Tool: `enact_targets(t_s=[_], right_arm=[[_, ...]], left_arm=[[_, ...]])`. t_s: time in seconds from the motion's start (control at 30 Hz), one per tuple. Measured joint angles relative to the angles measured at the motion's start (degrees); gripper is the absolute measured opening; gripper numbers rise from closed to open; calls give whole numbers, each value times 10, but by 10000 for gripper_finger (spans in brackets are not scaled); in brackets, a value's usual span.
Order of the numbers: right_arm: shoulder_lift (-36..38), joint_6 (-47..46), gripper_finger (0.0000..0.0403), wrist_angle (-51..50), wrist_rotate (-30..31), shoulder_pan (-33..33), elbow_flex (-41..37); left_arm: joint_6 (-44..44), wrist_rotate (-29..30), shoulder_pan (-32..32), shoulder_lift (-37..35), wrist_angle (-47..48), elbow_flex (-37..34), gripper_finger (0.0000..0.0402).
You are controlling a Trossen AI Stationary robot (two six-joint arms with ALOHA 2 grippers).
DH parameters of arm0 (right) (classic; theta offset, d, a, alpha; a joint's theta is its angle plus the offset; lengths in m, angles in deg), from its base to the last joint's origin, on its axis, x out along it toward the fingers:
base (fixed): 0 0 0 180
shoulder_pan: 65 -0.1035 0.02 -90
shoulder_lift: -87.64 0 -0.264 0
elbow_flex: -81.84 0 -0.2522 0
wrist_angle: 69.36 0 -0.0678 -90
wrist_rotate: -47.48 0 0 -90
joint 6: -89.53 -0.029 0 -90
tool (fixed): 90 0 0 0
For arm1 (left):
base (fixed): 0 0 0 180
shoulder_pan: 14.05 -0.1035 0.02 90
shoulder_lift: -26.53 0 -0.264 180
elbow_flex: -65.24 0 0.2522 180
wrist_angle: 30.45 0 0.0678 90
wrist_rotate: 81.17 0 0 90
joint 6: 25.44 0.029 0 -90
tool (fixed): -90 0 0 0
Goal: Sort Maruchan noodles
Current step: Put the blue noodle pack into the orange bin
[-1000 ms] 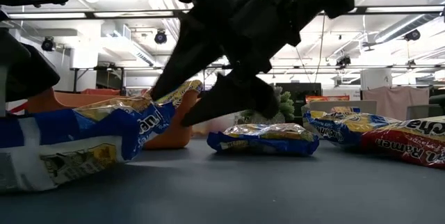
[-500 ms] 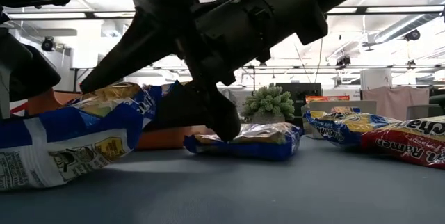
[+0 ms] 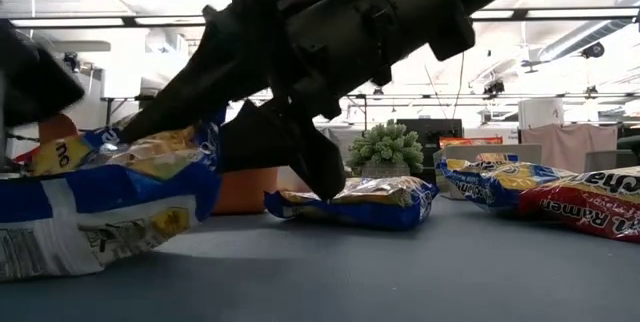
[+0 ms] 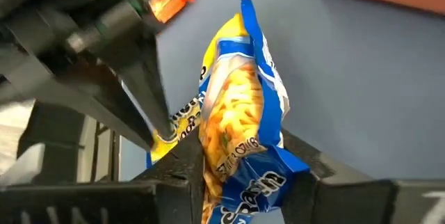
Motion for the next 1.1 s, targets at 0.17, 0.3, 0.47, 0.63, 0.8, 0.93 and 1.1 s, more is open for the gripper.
enact_targets(t_s=[0.17,0.3,0.47,0.63,0.8,0.93,1.1], right_arm=[[17,12,123,-2,-2,-6,0],[42,29,118,-14,5,-14,-1],[87,59,118,-48,23,-20,-1],[149,110,118,-126,143,-19,-2],[176,161,118,-119,294,-1,-2],[158,201,119,-74,412,10,-2],[122,234,120,-11,500,9,-3]], left_arm=[[41,16,11,-45,1,1,47],[102,51,21,-96,0,2,47],[205,116,28,-170,-2,2,47],[318,160,29,-240,7,1,47],[381,298,27,-299,97,1,47],[368,372,23,-332,183,0,47],[293,371,15,-345,255,-15,47]])
